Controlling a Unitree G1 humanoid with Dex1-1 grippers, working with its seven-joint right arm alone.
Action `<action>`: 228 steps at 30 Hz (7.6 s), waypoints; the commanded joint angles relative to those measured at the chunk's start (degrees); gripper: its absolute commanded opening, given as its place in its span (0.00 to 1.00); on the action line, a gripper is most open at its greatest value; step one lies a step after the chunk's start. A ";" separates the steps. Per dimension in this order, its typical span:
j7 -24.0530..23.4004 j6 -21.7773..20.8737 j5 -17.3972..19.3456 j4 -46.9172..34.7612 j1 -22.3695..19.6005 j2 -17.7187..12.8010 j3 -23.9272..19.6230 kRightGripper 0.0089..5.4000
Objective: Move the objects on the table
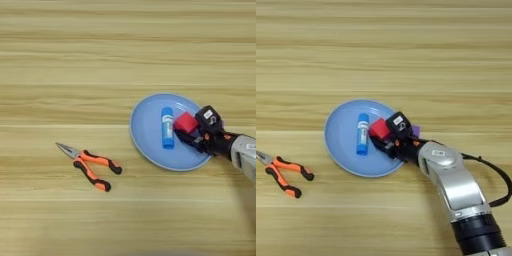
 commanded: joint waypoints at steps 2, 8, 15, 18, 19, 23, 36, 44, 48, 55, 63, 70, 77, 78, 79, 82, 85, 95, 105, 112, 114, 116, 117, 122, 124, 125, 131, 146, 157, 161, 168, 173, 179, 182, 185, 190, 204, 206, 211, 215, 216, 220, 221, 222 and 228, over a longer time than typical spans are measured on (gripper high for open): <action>-1.80 -0.65 1.52 -5.00 -4.34 1.02 -2.25 0.42; -2.00 0.54 2.50 -6.95 -5.70 0.97 -3.90 0.42; -2.63 0.20 2.98 -5.38 -8.69 -0.86 -7.64 0.42; -3.50 -1.06 3.00 -1.26 -11.83 -2.00 -10.70 0.42; -3.82 -1.55 2.92 0.51 -13.02 -2.51 -11.63 0.42; -5.74 -4.54 2.04 9.78 -17.57 -4.99 -15.39 0.42; -9.46 -12.11 -0.45 31.47 -22.45 -6.84 -17.05 0.42; -9.20 -12.71 -0.51 33.27 -22.73 -6.80 -16.72 0.53; -9.00 -13.46 -0.44 32.32 -22.67 -6.57 -16.54 0.61; -9.02 -14.09 0.89 25.68 -22.63 -5.90 -17.13 0.75; -10.12 -11.88 -0.72 13.44 -21.13 -4.79 -14.14 0.89; -9.78 -10.02 1.16 7.05 -21.10 -2.69 -14.30 1.00; -6.35 -11.06 6.83 1.50 -18.76 0.90 -13.45 1.00; -5.74 -11.90 6.98 0.47 -17.97 1.34 -12.70 1.00; -4.97 -11.28 6.53 -0.63 -17.03 1.25 -11.25 1.00; -3.58 -9.71 5.69 -2.90 -15.13 1.15 -8.36 1.00; -2.44 -7.02 6.75 -4.94 -13.38 2.02 -6.24 1.00; -1.49 -0.63 5.38 -7.05 -10.37 3.29 -0.37 1.00; -4.28 3.27 3.82 -6.82 -9.37 7.18 3.93 1.00; -5.86 5.34 1.77 -4.68 -9.17 8.03 6.02 1.00; -6.08 5.49 1.39 -4.25 -9.14 8.17 6.06 1.00; -6.16 5.48 0.75 -3.70 -9.02 8.08 6.56 1.00; -6.14 5.51 0.35 -3.44 -8.90 7.96 6.90 1.00; -6.34 5.09 -1.28 -1.57 -8.77 7.29 7.17 1.00; -6.00 5.04 -1.68 -1.49 -8.52 7.00 7.35 1.00; -5.81 5.04 -1.80 -1.44 -8.42 6.93 7.39 1.00; -4.78 4.82 -2.87 -0.44 -8.10 6.31 8.40 1.00; -4.08 3.82 -3.41 2.63 -8.68 6.29 7.89 0.67; -4.01 3.24 -3.30 3.25 -9.02 6.48 7.01 0.45; -4.01 3.11 -3.28 3.38 -9.13 6.57 6.77 0.39; -4.22 3.06 -3.22 3.38 -9.17 6.87 6.42 0.26; -5.05 2.05 -2.19 2.92 -9.84 7.81 4.50 0.26; -6.68 0.71 -1.16 1.67 -12.34 8.20 0.44 0.26; -8.39 -0.74 -1.21 2.25 -14.32 8.02 -2.38 0.26; -10.61 -1.85 -1.46 4.14 -16.52 7.39 -5.41 0.26; -14.04 -3.82 -3.23 8.10 -19.43 4.37 -9.55 0.26; -16.40 -10.84 -5.96 24.60 -21.91 2.20 -9.92 0.26; -16.61 -12.07 -6.11 26.79 -22.30 2.21 -9.93 0.26; -16.48 -13.78 -6.10 30.54 -22.97 2.07 -9.83 0.26; -16.46 -14.69 -6.03 32.72 -23.49 2.12 -9.85 0.26; -16.46 -14.88 -6.02 33.15 -23.59 2.12 -9.86 0.26; -16.27 -15.31 -5.93 34.05 -23.93 2.07 -9.84 0.31; -16.23 -15.35 -5.89 34.04 -23.99 2.08 -9.84 0.33; -16.21 -15.38 -5.81 33.94 -24.07 2.10 -9.88 0.35; -16.19 -15.58 -5.56 31.29 -23.95 2.26 -9.94 0.49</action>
